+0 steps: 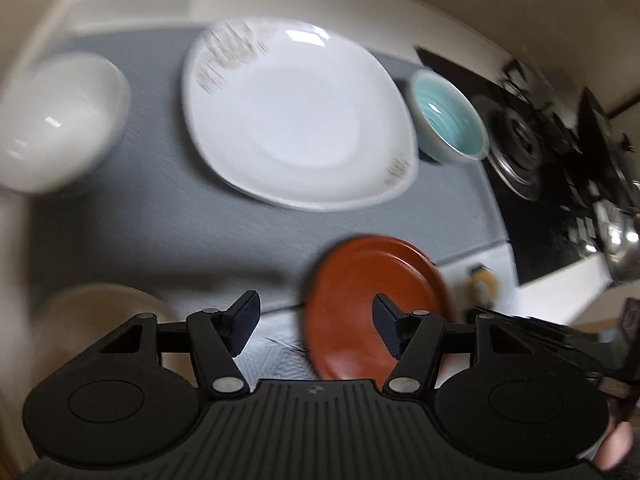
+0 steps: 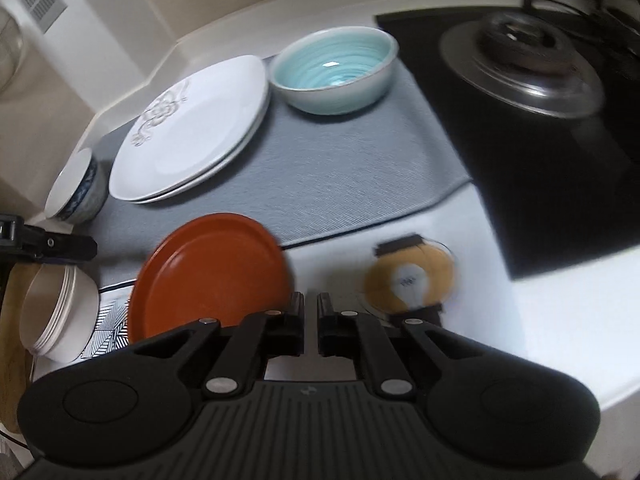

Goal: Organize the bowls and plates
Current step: 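Move both grippers to the brown plate rim and close them, then lift the brown plate and carry it over the white plate stack, then lower the brown plate onto the white plates and open both grippers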

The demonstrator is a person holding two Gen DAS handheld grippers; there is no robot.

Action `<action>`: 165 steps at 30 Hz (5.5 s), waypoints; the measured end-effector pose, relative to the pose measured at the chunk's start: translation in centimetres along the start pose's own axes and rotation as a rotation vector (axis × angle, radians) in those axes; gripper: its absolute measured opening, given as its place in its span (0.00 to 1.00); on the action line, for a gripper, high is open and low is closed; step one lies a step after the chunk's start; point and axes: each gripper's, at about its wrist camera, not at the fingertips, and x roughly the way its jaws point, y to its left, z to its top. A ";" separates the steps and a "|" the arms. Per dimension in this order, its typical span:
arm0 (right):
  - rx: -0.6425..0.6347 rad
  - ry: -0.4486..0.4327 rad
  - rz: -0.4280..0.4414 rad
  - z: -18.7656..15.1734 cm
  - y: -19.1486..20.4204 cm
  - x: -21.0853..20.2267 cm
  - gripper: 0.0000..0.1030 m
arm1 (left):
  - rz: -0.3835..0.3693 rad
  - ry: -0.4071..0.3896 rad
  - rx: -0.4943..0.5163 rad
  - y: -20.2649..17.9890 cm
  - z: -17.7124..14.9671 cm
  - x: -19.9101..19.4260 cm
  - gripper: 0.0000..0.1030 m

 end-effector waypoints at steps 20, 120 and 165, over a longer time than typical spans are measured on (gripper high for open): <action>0.100 0.026 0.066 -0.5 1.5 1.8 0.46 | 0.029 0.215 -0.030 0.7 0.8 5.9 0.15; -0.282 -0.003 0.334 17.9 8.0 -1.2 0.05 | 0.210 -0.202 -0.433 -1.9 6.2 -7.8 0.12; -0.082 -0.084 0.107 14.9 9.3 6.7 0.41 | 0.200 -0.292 -0.395 9.9 1.9 -6.6 0.69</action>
